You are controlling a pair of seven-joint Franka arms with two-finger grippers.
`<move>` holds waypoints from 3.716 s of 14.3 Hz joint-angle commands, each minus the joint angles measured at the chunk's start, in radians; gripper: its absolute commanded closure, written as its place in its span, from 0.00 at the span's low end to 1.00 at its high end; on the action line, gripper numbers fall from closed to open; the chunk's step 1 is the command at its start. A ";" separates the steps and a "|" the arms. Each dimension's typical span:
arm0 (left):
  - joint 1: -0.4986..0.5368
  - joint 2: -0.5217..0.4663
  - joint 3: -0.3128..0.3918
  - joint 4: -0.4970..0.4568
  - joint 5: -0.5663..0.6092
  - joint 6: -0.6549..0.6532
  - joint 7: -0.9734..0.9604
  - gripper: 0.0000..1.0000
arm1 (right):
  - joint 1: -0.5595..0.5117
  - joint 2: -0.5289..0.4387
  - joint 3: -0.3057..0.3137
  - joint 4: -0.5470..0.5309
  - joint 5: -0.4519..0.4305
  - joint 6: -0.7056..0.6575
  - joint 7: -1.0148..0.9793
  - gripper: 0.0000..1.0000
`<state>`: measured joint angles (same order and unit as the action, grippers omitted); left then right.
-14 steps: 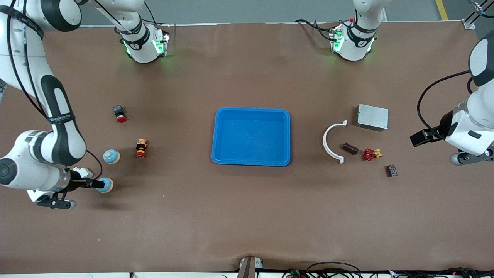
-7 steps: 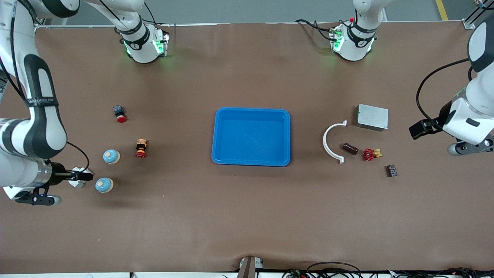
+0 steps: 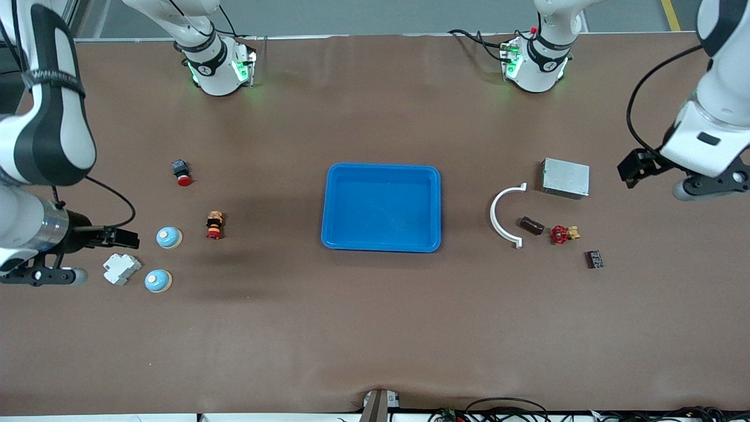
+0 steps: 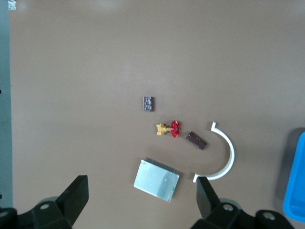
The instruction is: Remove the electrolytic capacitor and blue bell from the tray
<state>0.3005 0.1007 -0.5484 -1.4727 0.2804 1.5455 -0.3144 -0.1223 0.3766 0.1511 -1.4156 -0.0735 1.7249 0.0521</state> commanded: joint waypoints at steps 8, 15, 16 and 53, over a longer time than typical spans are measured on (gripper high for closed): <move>-0.288 -0.142 0.347 -0.098 -0.210 -0.088 0.021 0.00 | 0.004 -0.303 -0.002 -0.161 0.014 -0.042 0.015 0.00; -0.304 -0.142 0.360 -0.103 -0.218 -0.019 0.021 0.00 | 0.068 -0.352 -0.082 -0.163 0.018 -0.100 0.011 0.00; -0.305 -0.142 0.361 -0.106 -0.218 -0.006 0.021 0.00 | 0.078 -0.352 -0.099 -0.163 0.041 -0.099 0.005 0.00; -0.379 -0.220 0.525 -0.152 -0.268 -0.002 0.176 0.00 | 0.093 -0.351 -0.163 -0.011 0.095 -0.329 -0.006 0.00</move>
<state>-0.0782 -0.1052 -0.0287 -1.6332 0.0307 1.5536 -0.1551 -0.0453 0.0326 0.0029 -1.4360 0.0108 1.4110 0.0489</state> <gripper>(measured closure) 0.000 0.000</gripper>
